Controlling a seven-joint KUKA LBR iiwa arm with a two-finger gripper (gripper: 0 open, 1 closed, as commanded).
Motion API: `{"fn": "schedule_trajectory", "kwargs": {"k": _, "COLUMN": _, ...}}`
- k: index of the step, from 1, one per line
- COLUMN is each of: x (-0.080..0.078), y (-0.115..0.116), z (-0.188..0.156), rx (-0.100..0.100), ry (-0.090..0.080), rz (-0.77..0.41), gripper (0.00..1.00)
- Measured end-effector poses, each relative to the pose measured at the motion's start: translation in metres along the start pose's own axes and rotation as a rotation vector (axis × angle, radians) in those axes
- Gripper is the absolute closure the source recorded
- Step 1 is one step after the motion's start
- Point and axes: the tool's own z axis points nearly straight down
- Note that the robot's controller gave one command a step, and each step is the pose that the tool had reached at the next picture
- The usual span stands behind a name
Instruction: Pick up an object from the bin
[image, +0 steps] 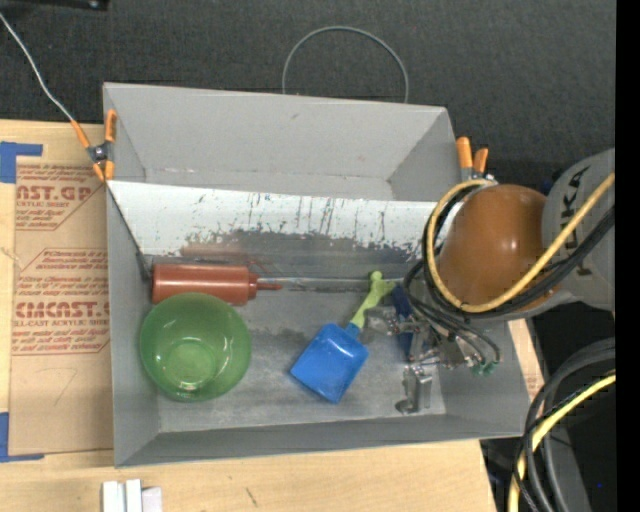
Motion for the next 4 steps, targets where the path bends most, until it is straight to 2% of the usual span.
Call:
{"fn": "schedule_trajectory", "kwargs": {"k": 1, "x": -0.074, "y": -0.010, "z": 0.032, "rx": -0.001, "ry": -0.003, "rz": -0.535, "gripper": 0.00}}
{"fn": "schedule_trajectory", "kwargs": {"k": 2, "x": -0.073, "y": -0.005, "z": 0.090, "rx": -0.002, "ry": -0.002, "rz": -0.502, "gripper": 0.00}}
{"fn": "schedule_trajectory", "kwargs": {"k": 3, "x": -0.093, "y": 0.022, "z": 0.086, "rx": 0.005, "ry": -0.009, "rz": -0.798, "gripper": 1.00}}
{"fn": "schedule_trajectory", "kwargs": {"k": 4, "x": -0.093, "y": 0.022, "z": 0.086, "rx": 0.005, "ry": -0.009, "rz": -0.798, "gripper": 1.00}}
